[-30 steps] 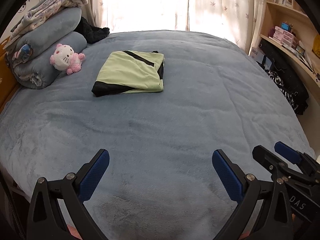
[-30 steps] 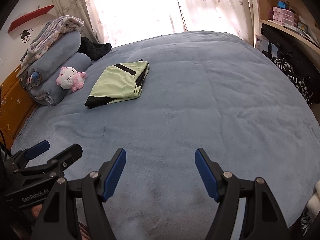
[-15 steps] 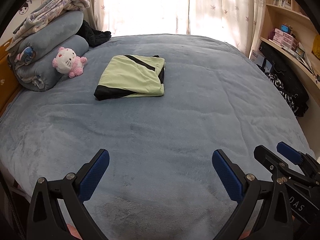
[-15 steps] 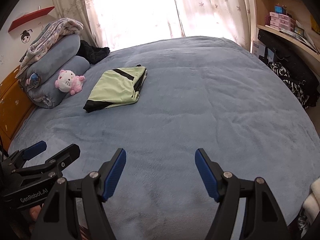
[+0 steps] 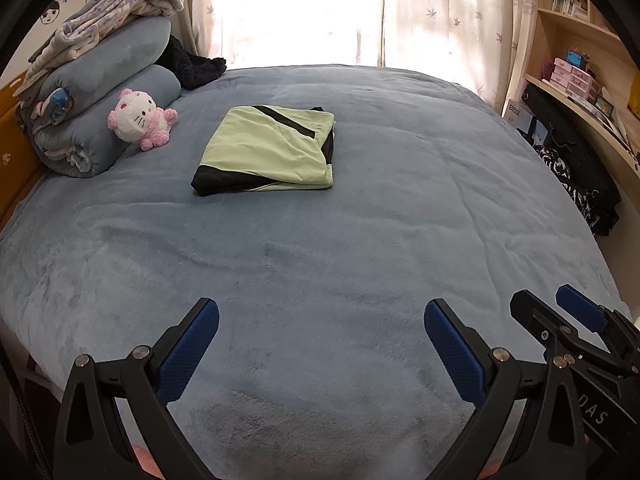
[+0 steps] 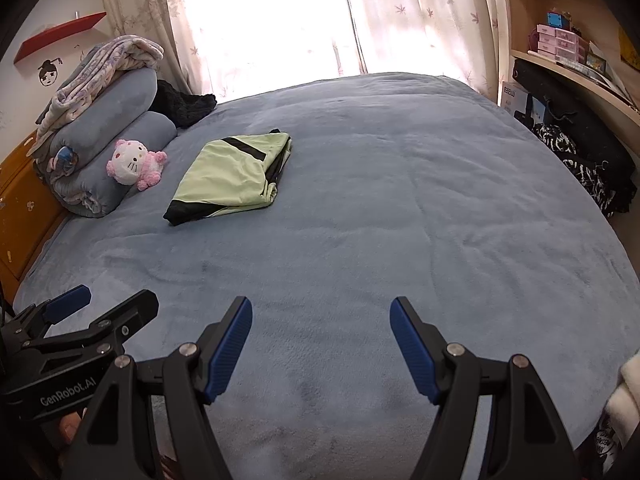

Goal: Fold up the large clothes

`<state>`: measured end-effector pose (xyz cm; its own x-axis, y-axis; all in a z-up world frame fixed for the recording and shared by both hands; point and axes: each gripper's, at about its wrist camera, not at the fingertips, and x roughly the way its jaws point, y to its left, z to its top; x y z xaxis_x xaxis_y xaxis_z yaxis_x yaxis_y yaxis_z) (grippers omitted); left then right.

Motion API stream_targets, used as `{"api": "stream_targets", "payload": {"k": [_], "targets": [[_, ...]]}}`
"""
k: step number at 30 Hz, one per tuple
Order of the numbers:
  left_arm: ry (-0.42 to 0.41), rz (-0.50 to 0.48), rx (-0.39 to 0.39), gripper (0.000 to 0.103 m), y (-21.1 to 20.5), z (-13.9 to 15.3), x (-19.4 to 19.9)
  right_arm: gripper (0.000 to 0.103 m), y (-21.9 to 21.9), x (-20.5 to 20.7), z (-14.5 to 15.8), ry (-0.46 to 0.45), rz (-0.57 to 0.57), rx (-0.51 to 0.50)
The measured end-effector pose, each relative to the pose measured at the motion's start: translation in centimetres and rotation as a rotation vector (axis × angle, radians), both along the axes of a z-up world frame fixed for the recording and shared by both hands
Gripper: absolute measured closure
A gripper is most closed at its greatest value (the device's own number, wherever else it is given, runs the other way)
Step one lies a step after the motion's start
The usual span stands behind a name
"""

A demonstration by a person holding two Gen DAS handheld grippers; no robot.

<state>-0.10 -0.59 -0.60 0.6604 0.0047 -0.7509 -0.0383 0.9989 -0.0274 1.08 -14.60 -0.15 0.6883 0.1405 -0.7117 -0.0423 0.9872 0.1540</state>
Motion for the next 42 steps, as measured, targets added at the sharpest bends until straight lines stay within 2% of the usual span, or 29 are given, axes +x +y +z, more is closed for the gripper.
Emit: {"api": "stream_targets", "payload": {"k": [42], "targets": [[0.029,0.017,-0.017,0.005,0.4,-0.8,-0.5,0.031,1.5,-0.2,-0.7,0.013,-0.018,-0.02]]}}
